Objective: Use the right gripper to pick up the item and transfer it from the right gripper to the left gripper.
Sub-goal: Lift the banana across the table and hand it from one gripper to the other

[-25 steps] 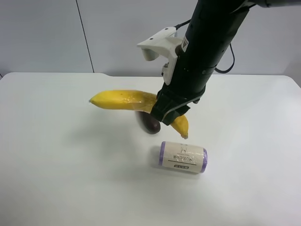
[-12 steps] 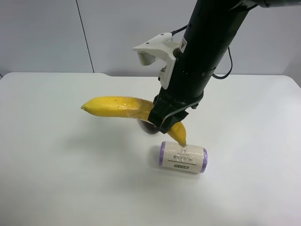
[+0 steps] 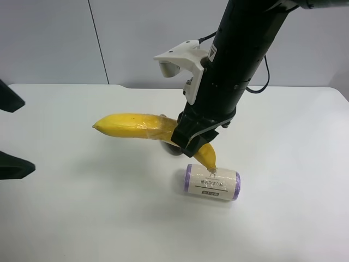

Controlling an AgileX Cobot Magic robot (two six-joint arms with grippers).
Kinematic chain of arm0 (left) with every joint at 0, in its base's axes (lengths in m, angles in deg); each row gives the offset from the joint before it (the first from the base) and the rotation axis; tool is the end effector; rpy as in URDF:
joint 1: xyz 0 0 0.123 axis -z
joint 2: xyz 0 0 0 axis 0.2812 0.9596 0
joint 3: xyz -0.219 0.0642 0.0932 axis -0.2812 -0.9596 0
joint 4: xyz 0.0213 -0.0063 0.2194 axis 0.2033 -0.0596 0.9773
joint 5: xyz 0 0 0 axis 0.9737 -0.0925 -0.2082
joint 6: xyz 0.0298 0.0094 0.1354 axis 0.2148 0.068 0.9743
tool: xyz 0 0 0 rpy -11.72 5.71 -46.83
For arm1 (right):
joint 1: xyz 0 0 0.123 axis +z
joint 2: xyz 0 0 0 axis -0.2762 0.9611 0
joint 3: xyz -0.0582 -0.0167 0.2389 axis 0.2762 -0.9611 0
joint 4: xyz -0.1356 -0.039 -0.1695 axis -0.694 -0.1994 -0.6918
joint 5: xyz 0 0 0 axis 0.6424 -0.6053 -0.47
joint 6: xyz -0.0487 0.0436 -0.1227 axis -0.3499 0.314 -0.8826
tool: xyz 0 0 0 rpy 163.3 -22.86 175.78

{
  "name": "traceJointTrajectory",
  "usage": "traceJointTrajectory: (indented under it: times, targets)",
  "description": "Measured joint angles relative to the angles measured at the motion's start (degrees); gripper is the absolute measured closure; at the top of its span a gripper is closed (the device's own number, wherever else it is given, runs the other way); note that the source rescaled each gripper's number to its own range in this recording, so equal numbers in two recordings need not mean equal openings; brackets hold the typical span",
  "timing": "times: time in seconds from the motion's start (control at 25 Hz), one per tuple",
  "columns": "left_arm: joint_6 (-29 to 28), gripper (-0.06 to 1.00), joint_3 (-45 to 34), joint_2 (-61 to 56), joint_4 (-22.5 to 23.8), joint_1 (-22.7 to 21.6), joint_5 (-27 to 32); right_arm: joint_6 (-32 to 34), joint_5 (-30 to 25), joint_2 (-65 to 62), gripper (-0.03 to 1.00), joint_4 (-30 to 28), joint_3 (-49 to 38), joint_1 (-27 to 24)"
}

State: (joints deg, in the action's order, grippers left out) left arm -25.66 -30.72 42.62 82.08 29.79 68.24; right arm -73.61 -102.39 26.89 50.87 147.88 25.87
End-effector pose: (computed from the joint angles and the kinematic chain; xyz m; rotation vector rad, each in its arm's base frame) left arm 0.1348 -0.1319 0.2720 1.4618 2.0983 -0.0933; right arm 0.2060 0.2149 0.1948 -1.4358 2.6199 0.2997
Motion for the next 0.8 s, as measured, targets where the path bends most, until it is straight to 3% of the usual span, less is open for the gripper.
traceJointTrajectory:
  times: [0.36,0.8]
  targets:
    - [-0.16,0.11,4.68,9.26,0.75,5.43,-6.07,-0.33,-0.34,0.00,0.97,0.05,0.00,0.00]
    - [-0.20,0.11,7.27,17.34,0.59,5.63,-11.02,-0.37,-0.34,0.00,0.97,1.08,0.00,0.00]
